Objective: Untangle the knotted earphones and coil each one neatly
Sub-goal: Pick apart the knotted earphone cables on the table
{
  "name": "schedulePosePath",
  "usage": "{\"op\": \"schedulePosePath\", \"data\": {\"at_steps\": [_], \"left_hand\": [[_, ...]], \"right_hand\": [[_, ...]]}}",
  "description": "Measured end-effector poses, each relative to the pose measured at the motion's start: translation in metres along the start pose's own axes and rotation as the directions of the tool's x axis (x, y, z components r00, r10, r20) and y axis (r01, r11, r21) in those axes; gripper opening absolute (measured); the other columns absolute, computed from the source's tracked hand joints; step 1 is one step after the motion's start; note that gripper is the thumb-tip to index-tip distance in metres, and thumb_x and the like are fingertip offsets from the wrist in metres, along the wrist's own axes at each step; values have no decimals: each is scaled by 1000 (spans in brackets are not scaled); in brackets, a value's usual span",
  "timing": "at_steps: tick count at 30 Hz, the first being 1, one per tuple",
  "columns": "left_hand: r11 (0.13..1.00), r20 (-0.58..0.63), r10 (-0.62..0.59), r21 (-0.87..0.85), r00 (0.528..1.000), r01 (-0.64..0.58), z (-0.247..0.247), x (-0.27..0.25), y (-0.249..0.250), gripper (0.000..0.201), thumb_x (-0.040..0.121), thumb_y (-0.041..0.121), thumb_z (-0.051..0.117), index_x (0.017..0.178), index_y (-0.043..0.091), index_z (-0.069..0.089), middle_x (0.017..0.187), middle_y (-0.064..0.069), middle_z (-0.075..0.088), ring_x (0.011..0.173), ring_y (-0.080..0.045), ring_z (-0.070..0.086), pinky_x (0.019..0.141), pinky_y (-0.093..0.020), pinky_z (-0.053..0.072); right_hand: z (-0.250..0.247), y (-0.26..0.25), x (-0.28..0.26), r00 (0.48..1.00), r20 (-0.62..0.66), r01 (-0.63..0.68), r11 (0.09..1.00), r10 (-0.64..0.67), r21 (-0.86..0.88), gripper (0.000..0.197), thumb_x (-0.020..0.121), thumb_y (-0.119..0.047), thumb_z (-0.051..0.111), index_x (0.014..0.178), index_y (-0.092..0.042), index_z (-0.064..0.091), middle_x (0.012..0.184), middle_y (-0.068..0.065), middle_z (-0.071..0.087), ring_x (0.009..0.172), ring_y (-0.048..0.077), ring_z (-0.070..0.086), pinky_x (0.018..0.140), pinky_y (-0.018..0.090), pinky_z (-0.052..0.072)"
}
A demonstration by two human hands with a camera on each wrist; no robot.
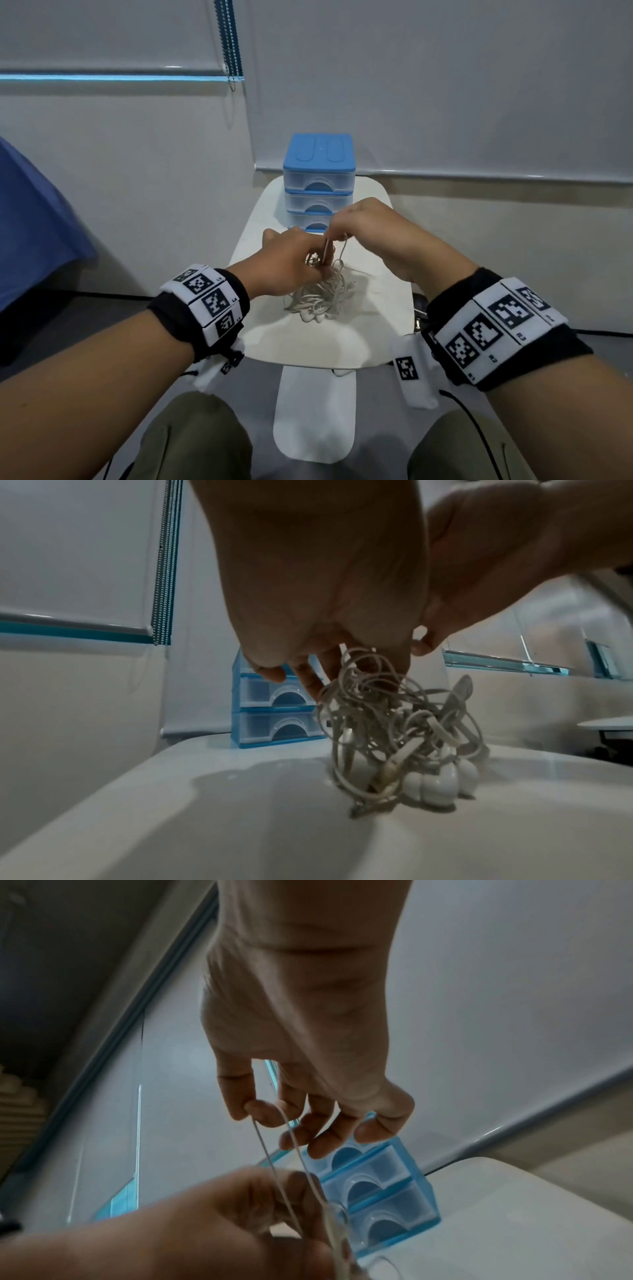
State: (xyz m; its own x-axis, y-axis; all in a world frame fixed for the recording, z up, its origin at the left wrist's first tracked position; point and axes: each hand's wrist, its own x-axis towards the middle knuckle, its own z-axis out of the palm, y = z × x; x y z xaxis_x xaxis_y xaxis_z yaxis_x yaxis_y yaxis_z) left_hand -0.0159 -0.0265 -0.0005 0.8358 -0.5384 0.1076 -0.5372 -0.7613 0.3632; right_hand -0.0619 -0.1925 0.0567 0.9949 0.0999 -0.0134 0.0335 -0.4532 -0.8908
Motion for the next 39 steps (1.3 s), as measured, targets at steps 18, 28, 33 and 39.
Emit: {"op": "schedulePosePath", "data": {"at_steps": [18, 28, 33, 39], "left_hand": [[998, 112, -67, 20, 992, 65, -9, 3, -20, 21, 95, 52, 66, 91, 31, 66, 92, 20, 63, 94, -10, 58, 101, -43, 37], [988, 157, 5, -155, 988, 19, -22, -5, -29, 7, 95, 27, 71, 98, 33, 70, 104, 14, 70, 86, -4, 65, 77, -19, 50], [986, 42, -4, -166, 999, 11, -15, -9, -27, 10, 91, 22, 75, 97, 28, 70, 99, 15, 68, 85, -5, 62, 72, -12, 44], [974, -25, 1, -227, 1000, -7, -8, -12, -24, 17, 87, 15, 76, 100, 25, 70, 99, 13, 69, 83, -3, 60, 72, -12, 45]], "right_hand": [[-35, -61, -10, 879, -390, 458, 710, -274, 535, 27, 75, -16, 56, 50, -18, 67, 73, 5, 72, 84, 22, 71, 79, 36, 45], [-34, 7, 5, 911, -371, 200, 980, -183, 7, 27, 86, -5, 68, 71, -12, 46, 54, 8, 50, 37, 18, 40, 42, 24, 34], [-15, 34, 1, 999, -4, 36, 870, -43, -491, 36, 83, -40, 79, 109, -31, 56, 92, 2, 64, 81, 23, 65, 74, 34, 52], [25, 38, -1, 988, 19, 126, 745, -151, -655, 17, 92, -40, 69, 108, -37, 65, 116, -6, 47, 119, 23, 41, 90, 42, 30]]}}
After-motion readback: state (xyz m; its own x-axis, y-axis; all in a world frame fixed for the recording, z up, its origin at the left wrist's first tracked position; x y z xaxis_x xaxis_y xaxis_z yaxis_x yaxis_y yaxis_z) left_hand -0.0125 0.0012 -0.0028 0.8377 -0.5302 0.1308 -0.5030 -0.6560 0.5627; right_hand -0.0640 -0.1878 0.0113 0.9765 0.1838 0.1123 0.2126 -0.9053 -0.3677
